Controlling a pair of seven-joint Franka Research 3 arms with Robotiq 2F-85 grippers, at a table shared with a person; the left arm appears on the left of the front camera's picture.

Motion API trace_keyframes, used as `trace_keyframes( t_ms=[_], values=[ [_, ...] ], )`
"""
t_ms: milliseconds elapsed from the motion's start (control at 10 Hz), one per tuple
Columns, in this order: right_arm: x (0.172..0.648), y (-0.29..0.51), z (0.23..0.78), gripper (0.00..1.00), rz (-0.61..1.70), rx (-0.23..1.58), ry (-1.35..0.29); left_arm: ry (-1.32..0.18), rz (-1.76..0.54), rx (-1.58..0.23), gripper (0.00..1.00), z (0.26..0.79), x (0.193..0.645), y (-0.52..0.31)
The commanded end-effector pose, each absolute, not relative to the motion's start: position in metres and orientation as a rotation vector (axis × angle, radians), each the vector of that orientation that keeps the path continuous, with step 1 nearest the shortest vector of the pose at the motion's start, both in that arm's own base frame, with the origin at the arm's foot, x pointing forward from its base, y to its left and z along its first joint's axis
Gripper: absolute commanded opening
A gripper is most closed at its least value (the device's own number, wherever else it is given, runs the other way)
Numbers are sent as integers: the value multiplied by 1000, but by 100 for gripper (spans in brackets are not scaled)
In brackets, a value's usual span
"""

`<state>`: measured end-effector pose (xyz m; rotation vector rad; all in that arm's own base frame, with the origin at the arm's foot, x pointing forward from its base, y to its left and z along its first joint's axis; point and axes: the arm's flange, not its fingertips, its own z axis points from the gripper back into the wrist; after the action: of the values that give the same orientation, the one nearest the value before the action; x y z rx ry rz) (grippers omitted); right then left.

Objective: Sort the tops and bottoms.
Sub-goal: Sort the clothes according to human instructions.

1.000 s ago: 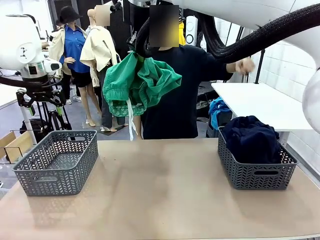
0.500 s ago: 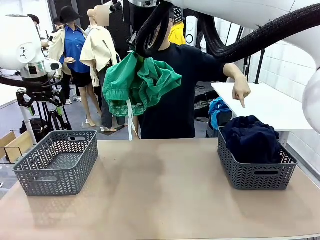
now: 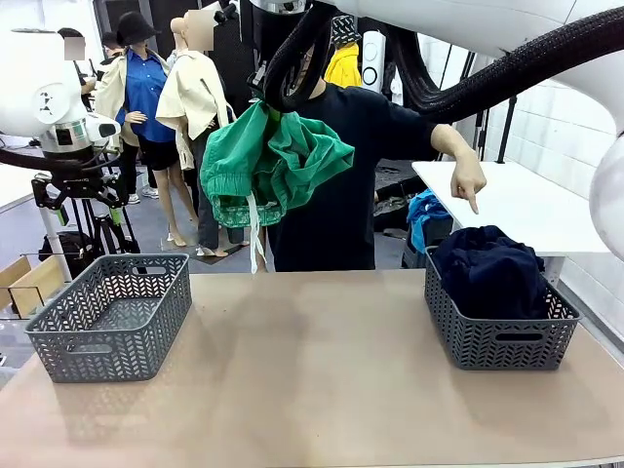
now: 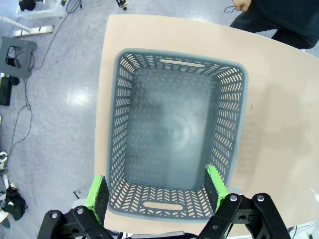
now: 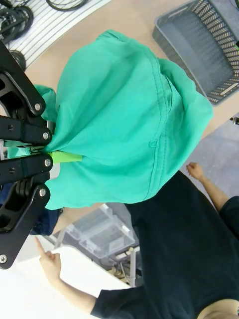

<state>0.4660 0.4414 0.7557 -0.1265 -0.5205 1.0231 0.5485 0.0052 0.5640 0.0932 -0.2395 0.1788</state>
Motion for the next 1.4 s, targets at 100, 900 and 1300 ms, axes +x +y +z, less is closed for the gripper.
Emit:
trace_keyframes(
  t_ms=[100, 900, 1300],
  values=[
    [465, 440, 759, 0, 1020, -126, -526, -244, 172, 93, 100, 566, 549, 8],
    [473, 395, 796, 0, 840, -253, -613, -244, 172, 93, 100, 566, 549, 8],
    [485, 286, 823, 0, 568, -346, -677, -244, 172, 93, 100, 566, 549, 8]
  ],
)
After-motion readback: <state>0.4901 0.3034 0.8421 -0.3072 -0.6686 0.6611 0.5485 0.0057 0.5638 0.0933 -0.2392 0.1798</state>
